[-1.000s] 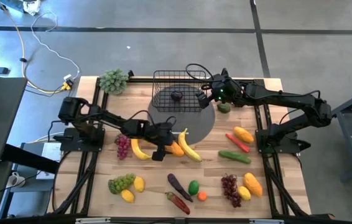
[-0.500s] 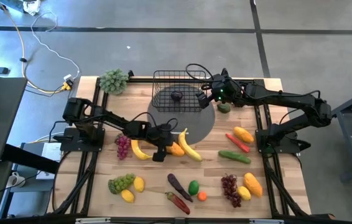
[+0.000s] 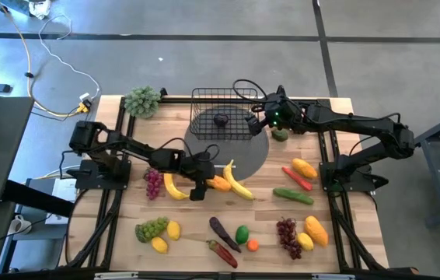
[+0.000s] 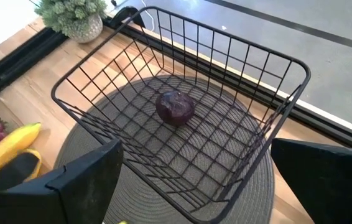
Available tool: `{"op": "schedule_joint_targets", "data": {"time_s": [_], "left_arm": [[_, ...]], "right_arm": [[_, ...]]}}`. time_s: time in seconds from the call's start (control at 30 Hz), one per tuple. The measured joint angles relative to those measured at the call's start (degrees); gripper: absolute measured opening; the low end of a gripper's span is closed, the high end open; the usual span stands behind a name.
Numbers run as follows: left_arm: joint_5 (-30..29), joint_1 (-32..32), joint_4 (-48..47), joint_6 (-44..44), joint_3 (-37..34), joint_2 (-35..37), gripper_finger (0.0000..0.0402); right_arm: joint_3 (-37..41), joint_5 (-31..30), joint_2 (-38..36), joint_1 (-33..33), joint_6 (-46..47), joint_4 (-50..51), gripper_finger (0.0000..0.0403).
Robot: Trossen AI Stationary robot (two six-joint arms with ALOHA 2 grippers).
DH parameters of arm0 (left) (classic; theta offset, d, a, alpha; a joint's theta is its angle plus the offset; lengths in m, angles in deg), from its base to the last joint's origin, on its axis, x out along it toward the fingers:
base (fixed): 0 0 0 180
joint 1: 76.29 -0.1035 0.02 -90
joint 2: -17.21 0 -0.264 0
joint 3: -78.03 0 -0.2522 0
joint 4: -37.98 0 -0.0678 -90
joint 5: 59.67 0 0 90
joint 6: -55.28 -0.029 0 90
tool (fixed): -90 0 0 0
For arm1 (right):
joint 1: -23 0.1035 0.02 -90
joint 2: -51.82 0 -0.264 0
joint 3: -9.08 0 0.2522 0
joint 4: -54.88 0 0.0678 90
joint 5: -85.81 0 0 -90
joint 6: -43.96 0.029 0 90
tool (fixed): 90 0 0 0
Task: Build produce basket
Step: Put the yellow mango into the black wire basket
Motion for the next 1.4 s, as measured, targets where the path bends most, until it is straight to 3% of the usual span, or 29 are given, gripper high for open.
{"op": "schedule_joint_targets", "data": {"time_s": [0.37, 0.8, 1.13, 1.4], "left_arm": [[-11.77, -1.39, -5.53, 3.1, 0.07, 11.77, 0.0222], [-23.78, -11.32, -5.6, 3.97, 0.01, 24.71, 0.0222], [-24.32, -21.15, 6.47, 7.06, 0.01, 24.78, 0.0223], [-21.2, -27.25, 8.89, 10.95, -0.04, 23.03, 0.0223]], "right_arm": [[0.0, 0.0, 0.0, 0.02, 0.0, 0.34, 0.039], [0.0, -0.2, 0.0, 0.0, -0.04, -0.16, 0.039], [0.0, -6.23, 0.0, 0.0, -0.04, -0.65, 0.039], [0.0, -12.3, 0.0, 0.0, -0.14, -0.65, 0.039]]}}
